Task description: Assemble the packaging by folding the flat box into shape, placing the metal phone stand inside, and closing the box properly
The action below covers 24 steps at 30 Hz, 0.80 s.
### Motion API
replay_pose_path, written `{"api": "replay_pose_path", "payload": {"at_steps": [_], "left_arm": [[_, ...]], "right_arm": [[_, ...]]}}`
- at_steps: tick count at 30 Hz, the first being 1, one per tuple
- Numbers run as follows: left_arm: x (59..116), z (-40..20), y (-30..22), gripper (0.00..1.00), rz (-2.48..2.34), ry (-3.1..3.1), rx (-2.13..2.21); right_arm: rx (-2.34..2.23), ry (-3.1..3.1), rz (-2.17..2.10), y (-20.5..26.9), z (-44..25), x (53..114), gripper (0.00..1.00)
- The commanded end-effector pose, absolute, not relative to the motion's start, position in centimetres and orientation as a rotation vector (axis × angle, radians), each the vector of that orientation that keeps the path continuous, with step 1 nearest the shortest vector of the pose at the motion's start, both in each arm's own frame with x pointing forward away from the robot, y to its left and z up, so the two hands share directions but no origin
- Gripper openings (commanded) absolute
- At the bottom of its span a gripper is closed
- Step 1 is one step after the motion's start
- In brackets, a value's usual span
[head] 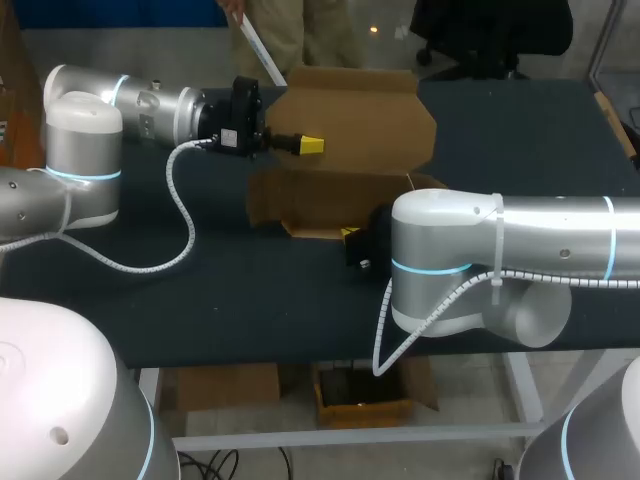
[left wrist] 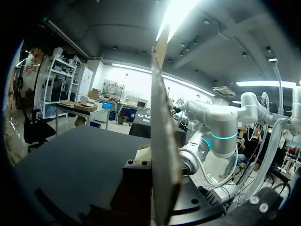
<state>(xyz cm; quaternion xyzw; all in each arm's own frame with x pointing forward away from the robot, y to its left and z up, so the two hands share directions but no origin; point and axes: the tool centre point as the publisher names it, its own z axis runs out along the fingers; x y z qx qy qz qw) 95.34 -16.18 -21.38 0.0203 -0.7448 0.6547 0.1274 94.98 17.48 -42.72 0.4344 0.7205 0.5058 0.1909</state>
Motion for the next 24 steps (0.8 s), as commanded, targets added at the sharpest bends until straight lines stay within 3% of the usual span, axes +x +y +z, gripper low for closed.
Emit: {"api": "replay_pose_path", "payload": {"at_steps": [1,24], "left_arm": [[94.48,-21.43,-16.26,0.00,1.913,-2.178,0.075],[94.05,-21.78,-16.58,0.00,1.910,-2.184,0.105]], "right_arm": [[1.222,2.017,1.418,17.82,-43.13,94.98,0.00],[1.222,2.017,1.418,17.82,-43.13,94.98,0.00]]}}
